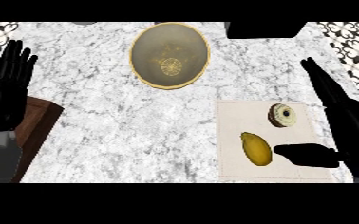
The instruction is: Pick the cupcake from the placemat and place it in the bowl
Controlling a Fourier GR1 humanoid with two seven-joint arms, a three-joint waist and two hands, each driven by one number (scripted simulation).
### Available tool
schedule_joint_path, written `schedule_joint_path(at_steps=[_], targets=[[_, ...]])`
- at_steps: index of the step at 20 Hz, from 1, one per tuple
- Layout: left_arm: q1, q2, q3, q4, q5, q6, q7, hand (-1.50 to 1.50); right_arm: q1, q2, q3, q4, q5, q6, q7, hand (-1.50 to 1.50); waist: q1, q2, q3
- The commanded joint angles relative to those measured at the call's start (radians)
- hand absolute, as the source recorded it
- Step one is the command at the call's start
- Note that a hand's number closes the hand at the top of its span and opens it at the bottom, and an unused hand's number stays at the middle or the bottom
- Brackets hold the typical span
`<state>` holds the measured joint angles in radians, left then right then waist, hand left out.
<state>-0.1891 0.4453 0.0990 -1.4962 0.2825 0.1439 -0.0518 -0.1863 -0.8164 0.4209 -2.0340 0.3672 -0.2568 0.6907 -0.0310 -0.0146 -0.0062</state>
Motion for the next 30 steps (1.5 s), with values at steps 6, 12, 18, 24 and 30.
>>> schedule_joint_path(at_steps=[6, 12, 18, 24, 30], targets=[[-0.011, -0.037, -0.013, -0.006, -0.008, 0.009, -0.001, 0.00, -0.026, -0.190, -0.023, -0.229, -0.258, 0.399, 0.369, -1.50, 0.022, 0.011, 0.004], [-0.045, -0.044, 0.010, 0.070, -0.027, -0.025, -0.039, 0.00, -0.066, -0.155, -0.114, -0.145, -0.341, 0.496, 0.379, -1.50, 0.031, 0.016, 0.005], [-0.025, -0.030, 0.018, -0.027, -0.032, -0.043, 0.034, 0.00, 0.012, -0.063, -0.063, -0.149, -0.225, 0.478, 0.372, -1.50, 0.032, 0.013, 0.006], [-0.054, -0.034, 0.058, 0.036, -0.030, -0.073, 0.002, 0.00, 0.003, 0.027, -0.053, 0.006, -0.170, 0.517, 0.294, -1.50, 0.034, 0.015, 0.006], [-0.016, -0.078, 0.041, -0.033, -0.080, -0.047, 0.021, 0.00, 0.049, 0.094, -0.137, 0.135, -0.078, 0.549, 0.150, -1.50, 0.033, 0.014, 0.006]])
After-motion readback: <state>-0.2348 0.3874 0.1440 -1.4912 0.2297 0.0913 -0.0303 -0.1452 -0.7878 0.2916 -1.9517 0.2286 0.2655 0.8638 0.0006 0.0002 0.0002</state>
